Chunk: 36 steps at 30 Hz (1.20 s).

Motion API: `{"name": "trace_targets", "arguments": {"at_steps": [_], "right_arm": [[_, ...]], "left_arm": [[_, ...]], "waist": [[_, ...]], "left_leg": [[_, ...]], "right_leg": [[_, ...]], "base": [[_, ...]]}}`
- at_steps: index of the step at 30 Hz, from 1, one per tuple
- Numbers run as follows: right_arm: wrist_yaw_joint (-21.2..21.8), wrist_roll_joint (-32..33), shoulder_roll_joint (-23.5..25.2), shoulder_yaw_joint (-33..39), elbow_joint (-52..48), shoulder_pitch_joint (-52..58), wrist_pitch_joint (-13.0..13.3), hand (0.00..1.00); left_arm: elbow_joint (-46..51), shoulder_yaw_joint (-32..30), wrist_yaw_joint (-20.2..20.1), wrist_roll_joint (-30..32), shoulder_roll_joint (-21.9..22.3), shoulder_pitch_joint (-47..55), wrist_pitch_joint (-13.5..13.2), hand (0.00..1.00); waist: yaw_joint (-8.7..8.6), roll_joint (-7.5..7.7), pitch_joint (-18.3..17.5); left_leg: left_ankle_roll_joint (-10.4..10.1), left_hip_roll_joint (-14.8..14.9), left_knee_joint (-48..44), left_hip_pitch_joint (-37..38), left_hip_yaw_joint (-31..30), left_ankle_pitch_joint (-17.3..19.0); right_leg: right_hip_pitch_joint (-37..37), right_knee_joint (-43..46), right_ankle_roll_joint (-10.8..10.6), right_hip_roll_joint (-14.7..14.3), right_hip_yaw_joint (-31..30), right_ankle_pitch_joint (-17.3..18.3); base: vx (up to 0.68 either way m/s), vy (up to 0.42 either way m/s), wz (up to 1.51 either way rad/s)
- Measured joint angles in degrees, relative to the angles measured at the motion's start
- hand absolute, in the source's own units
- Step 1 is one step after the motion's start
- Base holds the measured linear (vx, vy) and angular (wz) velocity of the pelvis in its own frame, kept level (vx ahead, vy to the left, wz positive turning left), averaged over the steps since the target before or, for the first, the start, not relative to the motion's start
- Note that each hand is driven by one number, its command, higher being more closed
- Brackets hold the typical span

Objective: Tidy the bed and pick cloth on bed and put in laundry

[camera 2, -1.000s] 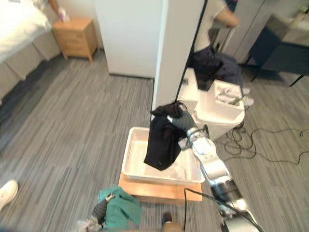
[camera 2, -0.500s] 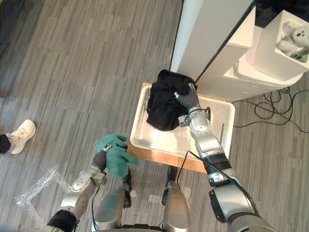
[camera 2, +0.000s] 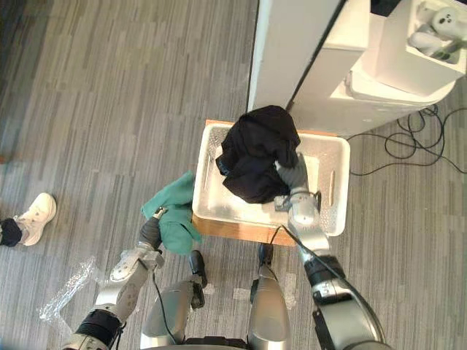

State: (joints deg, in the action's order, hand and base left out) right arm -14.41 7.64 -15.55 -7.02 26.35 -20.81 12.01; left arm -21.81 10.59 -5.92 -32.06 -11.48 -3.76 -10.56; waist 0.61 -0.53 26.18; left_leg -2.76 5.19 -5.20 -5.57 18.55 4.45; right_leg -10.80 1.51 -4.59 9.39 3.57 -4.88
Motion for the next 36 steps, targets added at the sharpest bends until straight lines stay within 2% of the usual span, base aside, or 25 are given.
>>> {"name": "trace_targets", "arguments": {"at_steps": [5,11,16,19,26,31,36], "right_arm": [[-0.6,0.0,2.1,0.9,-0.6,9.2,2.2,0.00],[-0.8,-1.9,4.0,-0.6,-0.5,18.6,3.7,0.00],[-1.8,-2.8,5.6,-1.4,-0.5,23.1,4.7,0.00],[-1.7,-4.0,6.1,-2.0,-0.5,24.4,4.8,0.00],[-1.7,-4.6,6.1,-2.4,-1.0,25.6,4.8,0.00],[-1.8,-4.6,6.0,-1.3,-6.2,27.8,4.4,0.00],[-2.0,-3.0,5.5,5.0,-5.9,30.0,-0.5,0.00]], "left_arm": [[0.4,0.0,0.1,0.1,0.2,2.3,0.1,1.00],[0.3,0.0,0.2,0.1,2.1,7.7,0.0,1.00],[0.4,-0.8,3.4,-1.1,2.3,10.8,-2.6,1.00],[0.5,-2.3,4.0,-2.5,2.3,11.0,-3.8,1.00],[4.9,-2.9,6.1,-3.2,2.5,12.7,-3.8,1.00],[9.2,-4.9,7.9,-2.7,3.2,13.4,-4.0,1.00],[17.4,-5.7,8.4,-2.0,3.2,13.8,-8.8,1.00]], "waist": [[-1.10,0.72,-0.7],[-1.21,1.59,-8.2],[-1.30,2.15,-13.8],[-1.34,2.67,-15.3],[-1.80,2.78,-16.8],[-2.82,2.82,-18.1],[-3.21,2.52,-19.0]], "left_leg": [[-0.4,0.3,0.8,2.9,1.4,-0.1],[-1.8,1.4,5.2,7.7,2.2,-1.3],[-2.1,1.4,7.6,12.2,2.8,-1.5],[-2.2,1.1,8.3,13.8,3.0,-1.6],[-2.2,1.0,8.6,16.1,3.3,-1.6],[-2.2,1.1,8.6,16.7,3.6,-1.6],[-2.2,1.1,8.8,16.9,4.5,-1.6]], "right_leg": [[2.3,-1.8,-0.3,-0.5,-0.7,0.2],[5.8,-3.5,-0.4,-2.5,-0.7,0.4],[9.3,-4.1,-0.5,-2.8,-0.6,1.3],[10.7,-4.6,-0.5,-2.8,-0.7,1.3],[12.6,-4.7,-0.5,-2.8,-1.3,1.3],[13.1,-4.7,-0.5,-2.9,-1.4,1.3],[12.6,-4.7,-0.4,-3.2,-2.7,1.2]], "base": [[-0.07,-0.042,-0.18],[0.04,-0.044,-0.07],[0.04,0.003,-0.01],[0.00,0.000,0.00],[-0.02,-0.014,-0.02],[-0.05,-0.031,-0.02],[-0.01,-0.017,-0.09]]}}
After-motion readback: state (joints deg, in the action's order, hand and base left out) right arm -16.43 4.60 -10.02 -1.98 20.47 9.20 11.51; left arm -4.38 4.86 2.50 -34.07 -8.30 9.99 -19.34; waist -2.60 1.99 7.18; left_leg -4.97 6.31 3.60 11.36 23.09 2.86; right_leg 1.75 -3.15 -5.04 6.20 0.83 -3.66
